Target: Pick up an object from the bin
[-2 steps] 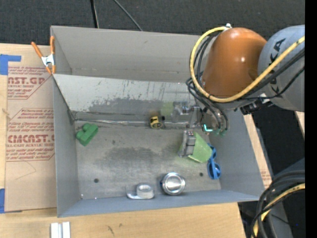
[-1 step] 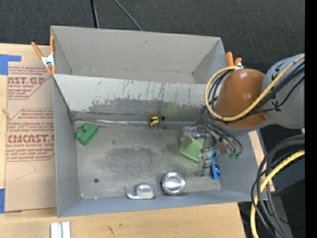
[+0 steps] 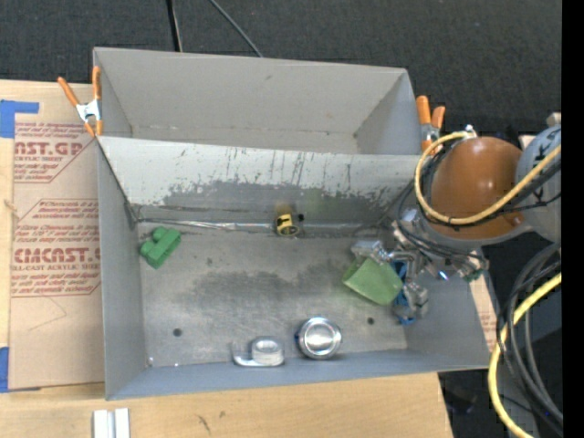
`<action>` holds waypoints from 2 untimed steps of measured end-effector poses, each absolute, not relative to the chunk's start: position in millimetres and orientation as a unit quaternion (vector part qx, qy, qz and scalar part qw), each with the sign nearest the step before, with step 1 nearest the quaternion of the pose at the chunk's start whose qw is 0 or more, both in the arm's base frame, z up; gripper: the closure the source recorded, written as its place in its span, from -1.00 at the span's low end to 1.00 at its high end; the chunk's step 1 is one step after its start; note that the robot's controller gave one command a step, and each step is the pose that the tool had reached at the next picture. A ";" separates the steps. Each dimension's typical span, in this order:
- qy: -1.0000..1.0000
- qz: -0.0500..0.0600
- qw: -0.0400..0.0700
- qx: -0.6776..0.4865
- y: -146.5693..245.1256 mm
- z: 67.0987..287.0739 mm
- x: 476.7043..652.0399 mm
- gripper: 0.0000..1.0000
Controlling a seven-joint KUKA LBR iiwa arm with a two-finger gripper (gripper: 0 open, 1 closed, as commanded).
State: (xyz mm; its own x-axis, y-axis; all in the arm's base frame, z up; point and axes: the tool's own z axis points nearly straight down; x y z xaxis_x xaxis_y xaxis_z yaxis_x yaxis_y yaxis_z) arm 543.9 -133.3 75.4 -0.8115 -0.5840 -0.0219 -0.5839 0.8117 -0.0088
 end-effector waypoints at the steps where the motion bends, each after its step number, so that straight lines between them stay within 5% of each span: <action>1: 0.951 -0.004 0.013 -0.308 -134.0 80.8 546.7 1.00; 2: 0.959 -0.002 0.005 -0.282 -140.0 232.1 558.8 1.00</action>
Offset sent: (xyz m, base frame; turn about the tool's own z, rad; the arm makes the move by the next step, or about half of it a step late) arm 0.0000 0.0000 0.0000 0.0000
